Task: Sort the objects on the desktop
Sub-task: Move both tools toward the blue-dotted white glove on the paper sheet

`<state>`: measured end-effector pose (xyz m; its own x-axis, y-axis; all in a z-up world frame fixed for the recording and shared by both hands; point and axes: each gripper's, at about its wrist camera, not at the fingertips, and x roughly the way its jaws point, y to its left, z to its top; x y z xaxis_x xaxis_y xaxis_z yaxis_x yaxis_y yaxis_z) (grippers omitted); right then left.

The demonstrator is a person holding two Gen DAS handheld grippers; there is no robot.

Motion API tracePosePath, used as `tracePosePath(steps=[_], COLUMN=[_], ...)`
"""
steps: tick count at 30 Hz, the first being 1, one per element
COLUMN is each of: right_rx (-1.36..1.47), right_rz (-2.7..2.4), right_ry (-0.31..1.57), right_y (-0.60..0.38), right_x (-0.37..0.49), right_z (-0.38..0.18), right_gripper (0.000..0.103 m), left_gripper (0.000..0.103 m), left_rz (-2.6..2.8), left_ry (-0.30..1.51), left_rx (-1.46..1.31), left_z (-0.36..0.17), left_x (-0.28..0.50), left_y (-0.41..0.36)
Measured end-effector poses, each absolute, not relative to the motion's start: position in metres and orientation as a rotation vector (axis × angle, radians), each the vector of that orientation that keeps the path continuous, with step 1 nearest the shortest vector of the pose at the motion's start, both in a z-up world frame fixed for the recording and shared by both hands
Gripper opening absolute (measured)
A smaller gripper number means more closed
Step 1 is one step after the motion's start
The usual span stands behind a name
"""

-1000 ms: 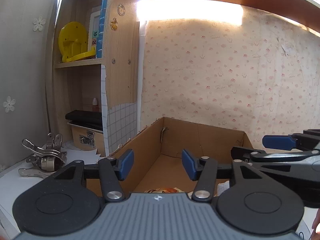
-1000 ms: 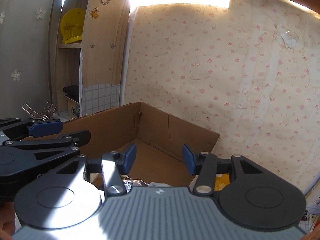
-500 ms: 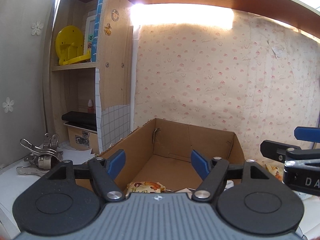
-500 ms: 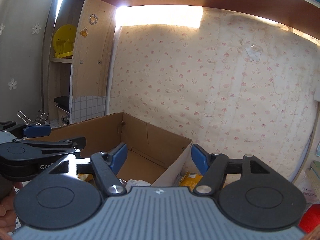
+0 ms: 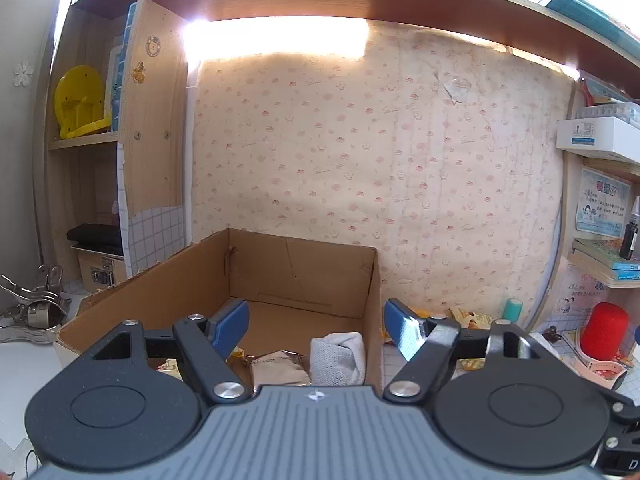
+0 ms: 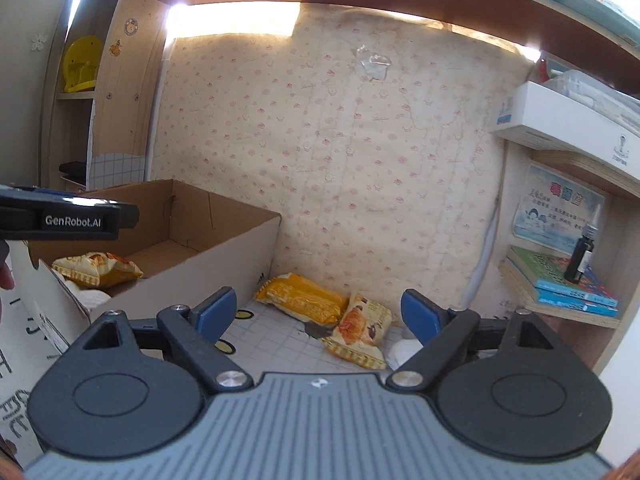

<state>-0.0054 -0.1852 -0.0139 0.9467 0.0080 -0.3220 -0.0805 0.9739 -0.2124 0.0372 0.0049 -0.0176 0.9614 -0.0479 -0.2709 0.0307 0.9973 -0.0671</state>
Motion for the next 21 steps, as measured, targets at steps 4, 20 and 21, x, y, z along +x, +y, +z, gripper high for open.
tracePosePath(steps=[4, 20, 21], right_rx=[-0.197, -0.064, -0.061], right_rz=[-0.069, -0.152, -0.147], right_ry=[0.393, 0.507, 0.513], right_y=[-0.223, -0.296, -0.296], right_x=[-0.031, -0.044, -0.042], right_z=[-0.039, -0.088, -0.09], right_gripper=[0.092, 0.093, 0.093], left_gripper=[0.077, 0.079, 0.079], left_rz=[-0.086, -0.234, -0.242], left_ry=[0.289, 0.37, 0.371], left_rx=[-0.064, 0.016, 0.026], left_z=[-0.021, -0.052, -0.055], left_x=[0.034, 0.046, 0.05], left_y=[-0.015, -0.096, -0.102])
